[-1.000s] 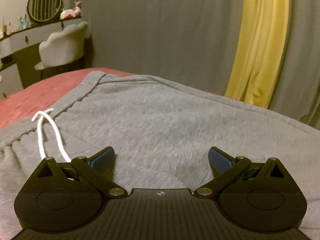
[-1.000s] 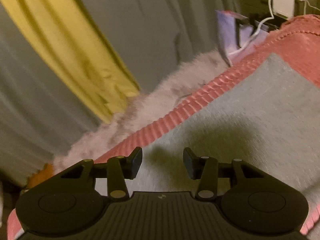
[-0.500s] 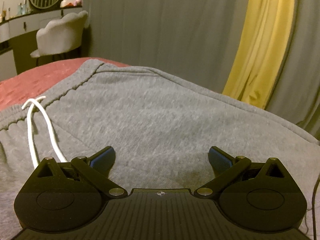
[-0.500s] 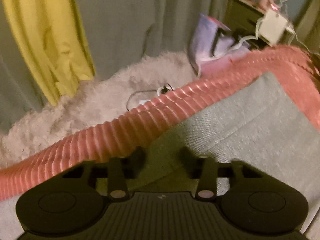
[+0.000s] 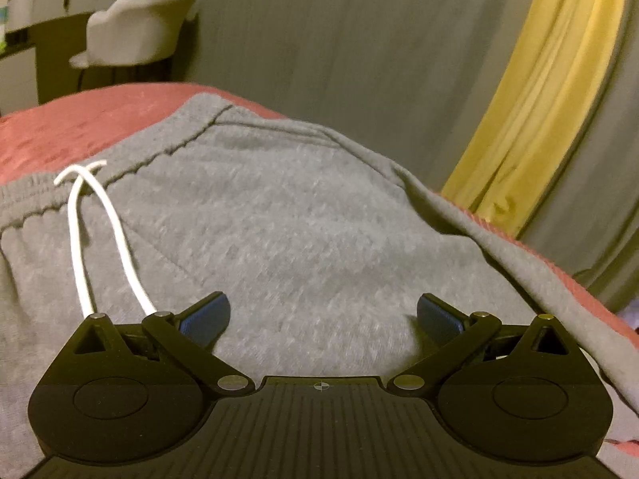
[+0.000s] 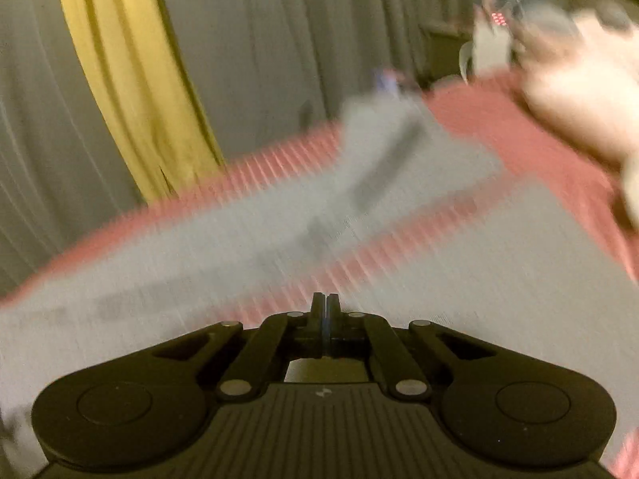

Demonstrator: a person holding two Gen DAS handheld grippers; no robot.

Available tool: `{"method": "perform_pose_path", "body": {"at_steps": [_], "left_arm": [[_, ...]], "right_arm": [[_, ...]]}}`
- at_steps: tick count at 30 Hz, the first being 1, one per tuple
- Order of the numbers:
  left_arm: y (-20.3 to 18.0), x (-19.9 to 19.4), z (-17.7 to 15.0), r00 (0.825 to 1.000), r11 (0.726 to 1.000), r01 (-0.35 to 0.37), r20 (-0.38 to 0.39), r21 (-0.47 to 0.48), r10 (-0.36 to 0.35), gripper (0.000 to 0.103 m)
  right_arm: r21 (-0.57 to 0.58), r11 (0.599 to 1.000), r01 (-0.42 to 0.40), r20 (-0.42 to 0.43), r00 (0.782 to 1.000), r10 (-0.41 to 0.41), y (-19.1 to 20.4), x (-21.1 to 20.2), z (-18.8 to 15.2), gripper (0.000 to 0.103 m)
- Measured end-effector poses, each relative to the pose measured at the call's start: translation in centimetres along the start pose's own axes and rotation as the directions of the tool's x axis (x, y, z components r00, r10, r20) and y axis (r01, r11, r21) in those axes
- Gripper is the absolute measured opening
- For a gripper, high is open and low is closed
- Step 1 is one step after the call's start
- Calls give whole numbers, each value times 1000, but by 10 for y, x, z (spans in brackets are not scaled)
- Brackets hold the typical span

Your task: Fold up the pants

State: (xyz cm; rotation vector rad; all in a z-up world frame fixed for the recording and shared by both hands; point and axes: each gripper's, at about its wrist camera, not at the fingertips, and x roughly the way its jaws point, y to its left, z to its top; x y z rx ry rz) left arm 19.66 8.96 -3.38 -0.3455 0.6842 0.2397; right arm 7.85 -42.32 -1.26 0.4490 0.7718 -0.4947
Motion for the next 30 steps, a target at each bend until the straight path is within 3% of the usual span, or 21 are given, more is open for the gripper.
{"method": "perform_pose_path", "body": {"at_steps": [3, 6, 7, 8, 9, 10, 15, 16, 17, 19, 22, 26, 28, 30], "left_arm": [[-7, -4, -5, 1000, 999, -20, -1, 43, 20, 103], [-10, -5, -8, 1000, 999, -1, -23, 52, 2, 103], [-11, -6, -10, 1000, 998, -8, -22, 62, 9, 103], [-13, -8, -12, 1000, 997, -11, -22, 71, 12, 103], [-14, -10, -13, 1000, 997, -9, -24, 80, 11, 103], [-15, -12, -14, 1000, 996, -2, -26, 87, 4, 103], [-20, -14, -20, 999, 991, 28, -21, 128, -25, 103], [-20, -14, -19, 999, 991, 33, -21, 127, -31, 103], [-18, -13, -17, 999, 992, 45, -27, 117, -42, 103], [-13, -10, -10, 997, 996, 69, -50, 64, -66, 103], [-11, -7, 8, 991, 995, 99, -87, 7, -98, 103], [-32, 2, 42, 987, 984, 159, -48, 83, -156, 103], [-44, 22, 63, 978, 975, 206, -64, 79, -201, 103], [-53, 55, 82, 955, 967, 253, -165, 12, -248, 103]], "right_arm": [[69, 997, -44, 30, 999, 42, -27, -2, -6, 5], [83, 988, -133, 172, 978, 118, -25, -2, 16, 14], [70, 988, -137, 192, 974, 121, -20, 2, 22, 37], [46, 992, -120, 196, 975, 109, -15, 12, 36, 68], [31, 993, -111, 196, 975, 103, -11, 23, 48, 77], [23, 994, -111, 195, 975, 104, -6, 36, 59, 79], [108, 991, -72, 57, 996, 67, -3, 103, 100, 77], [143, 988, -61, 6, 998, 60, -5, 117, 102, 62], [162, 984, -72, -18, 997, 76, -5, 126, 102, 34], [167, 984, -63, -7, 998, 65, -6, 130, 99, 11], [242, 960, -140, 53, 990, 131, -22, 112, 90, 8], [240, 945, -223, 194, 965, 178, -43, 61, 58, 8], [236, 951, -199, 182, 971, 158, -49, 57, 36, 8], [249, 955, -160, 113, 984, 136, -50, 72, 21, 8]]}}
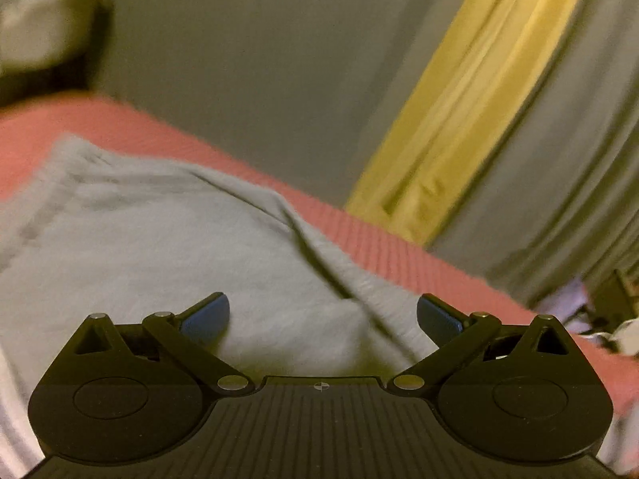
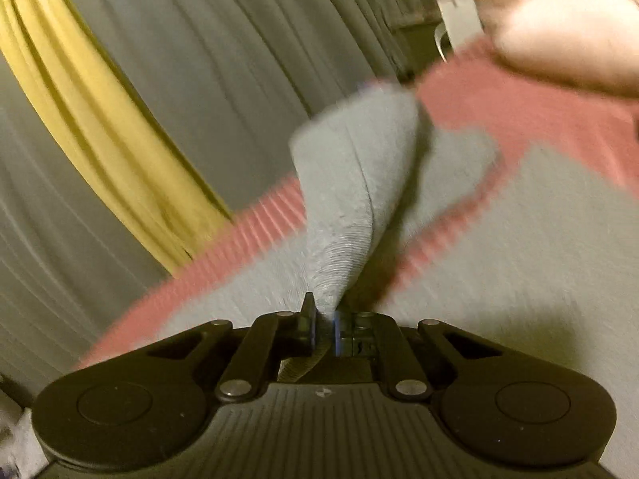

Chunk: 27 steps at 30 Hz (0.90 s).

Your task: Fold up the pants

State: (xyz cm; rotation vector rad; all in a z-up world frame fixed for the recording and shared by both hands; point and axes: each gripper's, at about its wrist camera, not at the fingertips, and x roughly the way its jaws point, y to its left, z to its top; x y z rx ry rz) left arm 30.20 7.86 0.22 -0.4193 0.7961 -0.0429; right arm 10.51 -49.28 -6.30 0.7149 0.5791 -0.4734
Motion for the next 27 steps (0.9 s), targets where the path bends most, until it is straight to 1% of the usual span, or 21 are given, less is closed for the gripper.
{"method": "perform_pose_path", "body": {"at_steps": [1, 2, 3, 5, 6, 7, 9, 10, 11, 12, 13, 15, 18, 20, 22, 24, 26, 27], "left_arm": [[2, 16, 10, 999, 999, 28, -38, -42, -29, 103], [5, 29, 16, 998, 996, 27, -61, -81, -32, 102], [7, 40, 22, 997, 994, 11, -76, -109, -20, 98], [11, 63, 30, 993, 989, -27, -116, -144, 10, 61], [13, 74, 31, 990, 986, -26, -143, -163, 2, 58], [14, 83, 32, 987, 984, -12, -161, -180, -18, 58], [16, 95, 34, 986, 979, 0, -164, -205, -34, 53], [17, 98, 34, 986, 977, 14, -157, -215, -48, 39], [18, 101, 35, 983, 972, 39, -165, -234, -80, 15], [20, 104, 35, 977, 963, 63, -181, -262, -113, 9], [23, 103, 34, 975, 951, 80, -173, -298, -137, 8], [25, 93, 34, 980, 947, 111, -126, -300, -155, 8], [21, 66, 33, 984, 964, 141, -73, -227, -161, 7], [17, 37, 31, 982, 969, 177, -29, -170, -185, 7], [15, -5, 23, 977, 969, 212, 24, -131, -211, 7], [18, -53, 8, 966, 962, 252, 88, -107, -243, 7], [25, -101, -19, 953, 956, 278, 148, -91, -263, 7], [27, -121, -34, 950, 955, 283, 159, -88, -267, 7]], "right_arm": [[14, 1000, 9, -23, 1000, -8, -5, 7, -4, 8], [22, 1000, 4, -18, 1000, -3, -8, 13, -8, 7], [14, 1000, 2, -4, 1000, -2, -9, 16, -10, 7], [5, 1000, 12, 6, 1000, -12, -5, 17, -11, 7], [-3, 1000, 8, 9, 1000, -8, -6, 18, -12, 6], [-2, 1000, -4, 13, 1000, 4, -8, 18, -14, 6], [29, 999, -33, 15, 999, 33, -15, 15, -15, 6], [50, 998, -46, 16, 999, 45, -18, 17, -15, 6], [53, 997, -50, 18, 999, 49, -20, 18, -14, 6], [45, 998, -49, 22, 999, 48, -20, 18, -15, 6], [28, 999, -44, 26, 999, 43, -18, 18, -16, 6], [1, 999, -32, 31, 999, 32, -14, 17, -16, 6], [51, 998, -34, 9, 999, 34, -13, 15, -9, 7], [108, 993, -52, 2, 999, 52, -14, 5, 0, 7], [162, 981, -110, 30, 994, 107, -17, -14, 10, 7], [182, 968, -172, 66, 984, 162, -19, -43, 21, 7], [180, 960, -216, 97, 975, 202, -24, -79, 30, 7], [185, 952, -243, 108, 968, 226, -31, -98, 33, 7]]}}
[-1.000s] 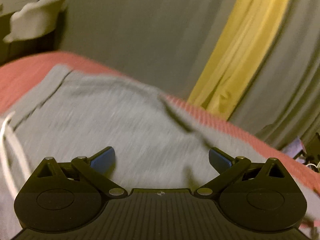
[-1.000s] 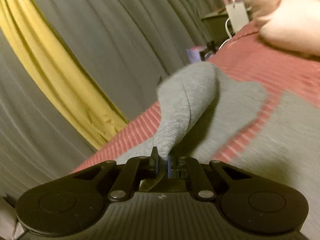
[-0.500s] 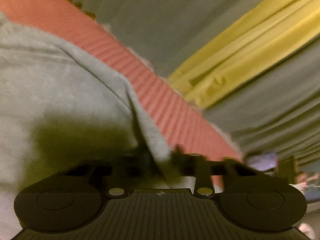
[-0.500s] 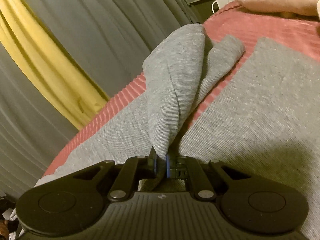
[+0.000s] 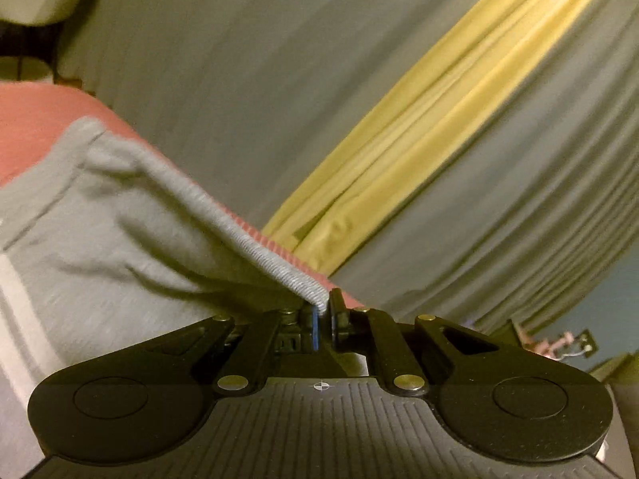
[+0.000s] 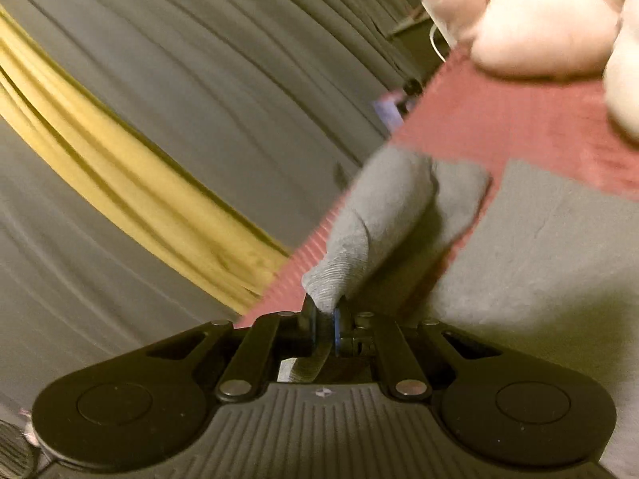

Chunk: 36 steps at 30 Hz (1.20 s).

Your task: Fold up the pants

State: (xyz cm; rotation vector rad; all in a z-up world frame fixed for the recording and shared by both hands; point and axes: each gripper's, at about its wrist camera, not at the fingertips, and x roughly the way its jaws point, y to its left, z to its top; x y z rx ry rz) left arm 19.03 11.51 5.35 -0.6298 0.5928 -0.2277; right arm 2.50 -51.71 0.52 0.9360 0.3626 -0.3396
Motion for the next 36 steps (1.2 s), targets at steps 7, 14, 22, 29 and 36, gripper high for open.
{"method": "perform_pose_path", "body": {"at_steps": [7, 14, 22, 29, 36], "left_arm": [[22, -57, -109, 972, 976, -212, -114, -49, 205, 10], [48, -36, -103, 931, 923, -360, -119, -134, 346, 82], [74, 12, -58, 828, 831, -557, -71, 9, 556, 70], [84, 15, -35, 830, 834, -546, -83, 83, 551, 11], [129, -78, -43, 958, 956, -288, -37, -57, 286, 11]], "right_arm": [[-91, 993, 70, -57, 996, -76, -34, -78, -16, 7], [-52, 963, 263, -179, 946, -268, -70, -45, -40, 9], [-14, 964, 267, -236, 936, -263, -87, -29, -38, 13], [74, 966, 250, -244, 943, -225, -96, -46, -45, 13], [88, 964, 251, -250, 942, -223, -99, -44, -44, 13]]}}
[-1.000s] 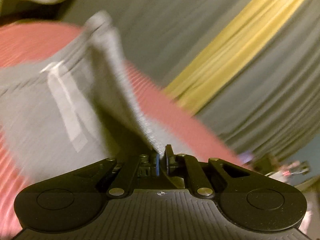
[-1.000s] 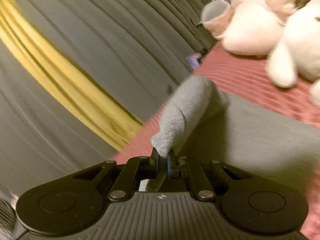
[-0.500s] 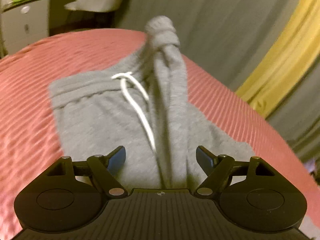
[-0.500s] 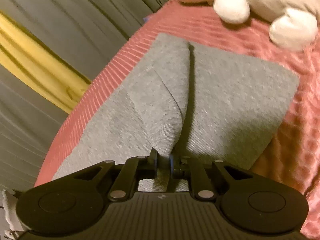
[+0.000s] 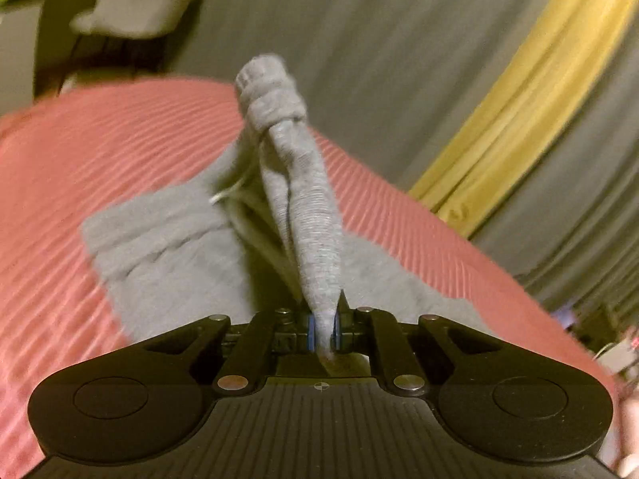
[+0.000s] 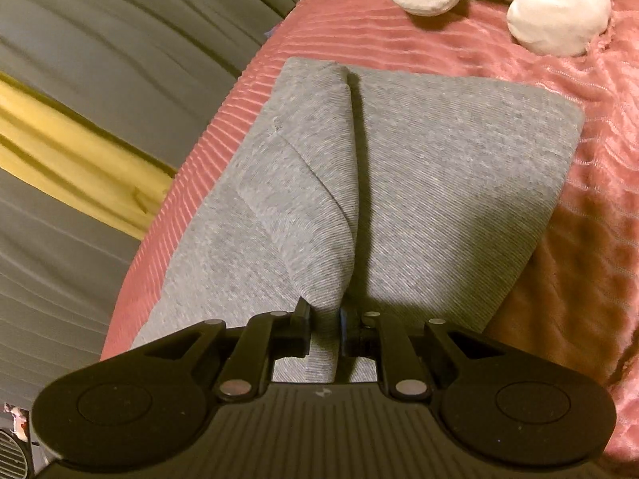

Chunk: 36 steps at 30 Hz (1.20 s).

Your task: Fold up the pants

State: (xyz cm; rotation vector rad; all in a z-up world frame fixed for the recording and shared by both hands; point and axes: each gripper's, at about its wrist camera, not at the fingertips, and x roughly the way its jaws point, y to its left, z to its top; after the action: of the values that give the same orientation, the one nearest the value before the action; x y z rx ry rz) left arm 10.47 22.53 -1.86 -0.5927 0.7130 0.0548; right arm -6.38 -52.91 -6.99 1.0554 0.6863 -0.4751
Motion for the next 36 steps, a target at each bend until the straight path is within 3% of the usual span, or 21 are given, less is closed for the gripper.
{"method": "perform_pose_path", "body": {"at_steps": [1, 3, 5, 7, 9, 12, 14, 16, 18, 20, 22, 25, 28, 30, 32, 34, 35, 36], "left_arm": [[18, 1, 0, 999, 995, 22, -30, -99, -25, 11], [48, 7, -4, 995, 956, 57, -67, -286, -79, 11], [74, 20, -12, 988, 895, 36, -122, -445, -100, 11], [91, 29, -21, 982, 840, -1, -159, -542, -102, 11], [98, 30, -24, 983, 809, 26, -132, -587, -128, 14], [96, 22, -22, 989, 805, 11, -112, -594, -96, 27], [102, 16, -19, 989, 792, 30, -99, -609, -114, 50], [103, 1, -17, 989, 768, 42, -84, -639, -124, 55], [107, -8, -16, 989, 771, 37, -87, -636, -119, 58], [101, -9, -13, 990, 785, 27, -92, -620, -106, 63], [96, -9, -11, 990, 797, 27, -97, -604, -107, 64], [84, -2, -5, 988, 819, 17, -115, -573, -101, 62], [69, 7, 1, 989, 868, -23, -139, -496, -52, 60], [61, 10, 2, 988, 886, -42, -153, -462, -33, 59], [54, 15, 2, 987, 901, -50, -161, -430, -22, 57], [48, 21, 3, 985, 915, -60, -172, -398, -11, 51], [45, 22, 3, 985, 921, -64, -174, -384, -4, 46], [45, 21, 4, 984, 924, -66, -177, -377, -2, 45]], "right_arm": [[4, 1000, -1, -2, 1000, 1, 0, 0, 0, 13], [10, 1000, -2, -2, 1000, 2, -2, -1, 1, 13], [17, 1000, 1, -4, 1000, -1, -2, 0, 1, 13], [17, 1000, 3, -3, 1000, -3, -2, 0, 0, 14], [20, 1000, 4, 0, 1000, -4, -1, 0, 0, 14], [33, 999, 0, 0, 1000, 0, -3, -1, 0, 15], [29, 1000, 3, 2, 1000, -3, -2, -1, -1, 16], [22, 1000, 3, 4, 1000, -3, -1, -1, -1, 20], [2, 1000, 4, 14, 1000, -4, 3, -4, -1, 31], [-40, 999, 25, 53, 998, -23, 11, -11, 0, 58], [-83, 995, 48, 104, 994, -39, 19, -20, 1, 66], [-201, 971, 127, 162, 982, -95, 35, -23, 5, 69], [-306, 930, 205, 161, 974, -161, 52, -11, 10, 69], [-378, 896, 233, 183, 968, -174, 65, -6, 8, 69], [-491, 827, 275, 190, 960, -206, 80, 6, 2, 69], [-598, 717, 357, 208, 934, -291, 91, 25, -8, 69], [-625, 677, 389, 222, 920, -324, 92, 32, -10, 57], [-620, 670, 408, 227, 911, -344, 90, 35, -9, 44]]}}
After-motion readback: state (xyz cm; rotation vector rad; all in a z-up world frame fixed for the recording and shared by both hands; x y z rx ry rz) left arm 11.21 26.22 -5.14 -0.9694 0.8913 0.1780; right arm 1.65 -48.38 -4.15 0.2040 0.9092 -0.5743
